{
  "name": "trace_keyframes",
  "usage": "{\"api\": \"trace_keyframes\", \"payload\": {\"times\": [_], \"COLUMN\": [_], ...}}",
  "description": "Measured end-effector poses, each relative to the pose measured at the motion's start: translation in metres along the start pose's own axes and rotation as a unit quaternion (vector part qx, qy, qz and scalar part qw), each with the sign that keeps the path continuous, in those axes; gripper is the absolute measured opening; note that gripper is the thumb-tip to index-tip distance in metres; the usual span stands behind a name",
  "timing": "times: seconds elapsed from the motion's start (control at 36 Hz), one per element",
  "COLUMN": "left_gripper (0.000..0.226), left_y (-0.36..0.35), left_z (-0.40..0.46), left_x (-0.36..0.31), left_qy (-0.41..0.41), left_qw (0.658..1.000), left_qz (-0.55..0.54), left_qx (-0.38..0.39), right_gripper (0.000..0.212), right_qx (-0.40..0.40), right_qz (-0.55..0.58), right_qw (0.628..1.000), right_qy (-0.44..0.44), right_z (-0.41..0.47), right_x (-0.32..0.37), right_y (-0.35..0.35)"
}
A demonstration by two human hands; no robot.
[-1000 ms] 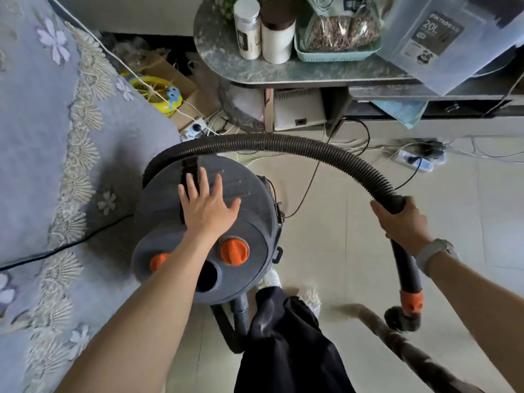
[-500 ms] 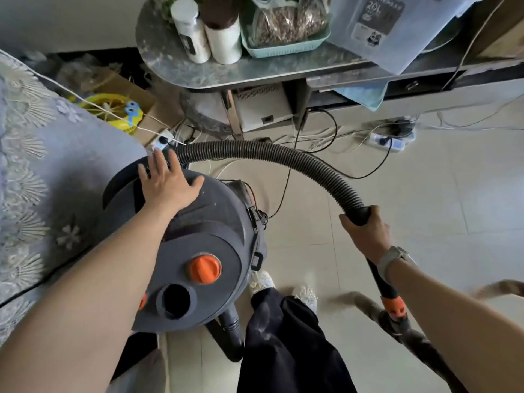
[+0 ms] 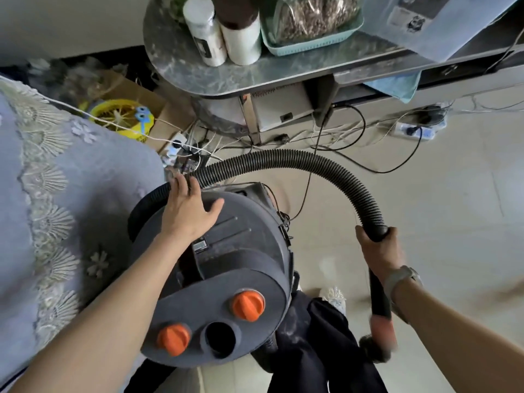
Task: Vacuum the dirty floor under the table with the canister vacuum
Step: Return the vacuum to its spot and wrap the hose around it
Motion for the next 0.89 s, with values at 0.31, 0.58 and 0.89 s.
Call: {"api": "trace_keyframes", "payload": {"times": [0.31, 0.58, 0.89], "left_gripper": [0.086, 0.087, 0.058], "left_y": [0.005, 0.009, 0.000], "left_z": [0.030, 0.029, -0.013], "left_x": [-0.005, -0.005, -0.011], "left_qy": [0.009, 0.029, -0.026], "left_qw": [0.992, 0.989, 0.999], "left_qz": [0.045, 0.026, 0.029], "left_qx": [0.116, 0.145, -0.028], "right_gripper": [0.043, 0.044, 0.050], "right_qx": [0.005, 0.083, 0.129], "right_qz": [-0.002, 0.128, 0.156], "right_qw": [1.000, 0.988, 0.979], "right_qy": [-0.026, -0.015, 0.018], "right_z": [0.004, 0.003, -0.015], "right_x": [0.001, -0.013, -0.032], "right_y": [-0.006, -0.015, -0.011]}}
Point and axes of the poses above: each hand's wrist, its own z-axis towards the middle knuckle, its own y-axis out of the back of the hand, x = y × z, the point moved 2 cm from there along z, towards the middle knuckle, and after that the axes turned 15 degrees about -z, right-handed, at the moved point
